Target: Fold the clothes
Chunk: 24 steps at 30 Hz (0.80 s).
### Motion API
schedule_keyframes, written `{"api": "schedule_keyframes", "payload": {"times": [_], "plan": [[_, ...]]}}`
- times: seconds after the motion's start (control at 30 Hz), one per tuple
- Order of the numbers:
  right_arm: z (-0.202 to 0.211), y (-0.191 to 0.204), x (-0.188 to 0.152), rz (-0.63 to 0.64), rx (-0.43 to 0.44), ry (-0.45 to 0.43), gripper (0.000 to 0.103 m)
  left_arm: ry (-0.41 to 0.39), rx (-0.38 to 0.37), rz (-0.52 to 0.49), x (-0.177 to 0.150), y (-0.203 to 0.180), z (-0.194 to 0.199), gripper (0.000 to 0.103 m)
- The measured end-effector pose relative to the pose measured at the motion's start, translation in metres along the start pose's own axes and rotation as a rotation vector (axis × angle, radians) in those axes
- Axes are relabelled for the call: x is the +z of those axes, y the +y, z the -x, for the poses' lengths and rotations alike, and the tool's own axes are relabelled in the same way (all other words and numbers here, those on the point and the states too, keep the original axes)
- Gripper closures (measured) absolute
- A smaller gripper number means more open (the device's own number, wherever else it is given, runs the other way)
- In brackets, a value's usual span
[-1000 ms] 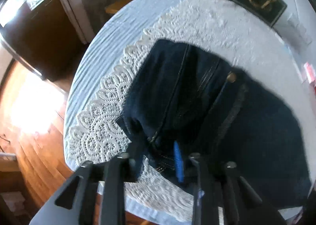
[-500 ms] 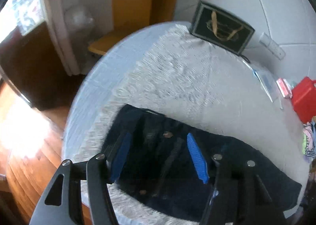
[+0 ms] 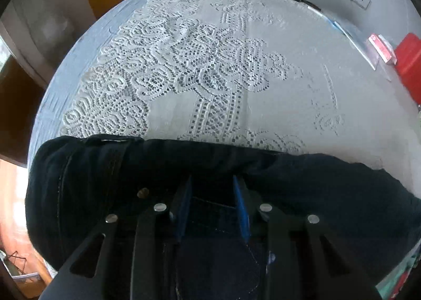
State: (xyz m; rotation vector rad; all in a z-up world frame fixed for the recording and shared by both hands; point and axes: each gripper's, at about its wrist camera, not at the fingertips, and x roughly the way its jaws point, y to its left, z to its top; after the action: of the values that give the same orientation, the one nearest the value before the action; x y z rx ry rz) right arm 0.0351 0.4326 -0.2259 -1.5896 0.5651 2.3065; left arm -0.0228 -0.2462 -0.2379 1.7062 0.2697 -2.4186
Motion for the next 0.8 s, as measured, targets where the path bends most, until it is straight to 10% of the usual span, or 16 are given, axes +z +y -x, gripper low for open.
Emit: {"api": "schedule_keyframes", "payload": {"times": [0.1, 0.23, 0.43, 0.8], "plan": [[0.015, 0.052, -0.008, 0.134, 0.033, -0.038, 0.076, -0.043, -0.015, 0.0, -0.003, 0.001, 0.026, 0.071], [0.038, 0.186, -0.028, 0.414, 0.282, -0.062, 0.076, -0.123, -0.061, -0.008, -0.006, 0.001, 0.067, 0.071], [0.026, 0.385, -0.087, 0.758, 0.575, 0.079, 0.077, -0.048, -0.159, -0.117, -0.011, -0.046, 0.04, 0.071], [-0.048, 0.526, -0.149, 0.983, 0.462, 0.214, 0.083, 0.011, -0.143, -0.109, -0.011, -0.053, -0.002, 0.082]]}}
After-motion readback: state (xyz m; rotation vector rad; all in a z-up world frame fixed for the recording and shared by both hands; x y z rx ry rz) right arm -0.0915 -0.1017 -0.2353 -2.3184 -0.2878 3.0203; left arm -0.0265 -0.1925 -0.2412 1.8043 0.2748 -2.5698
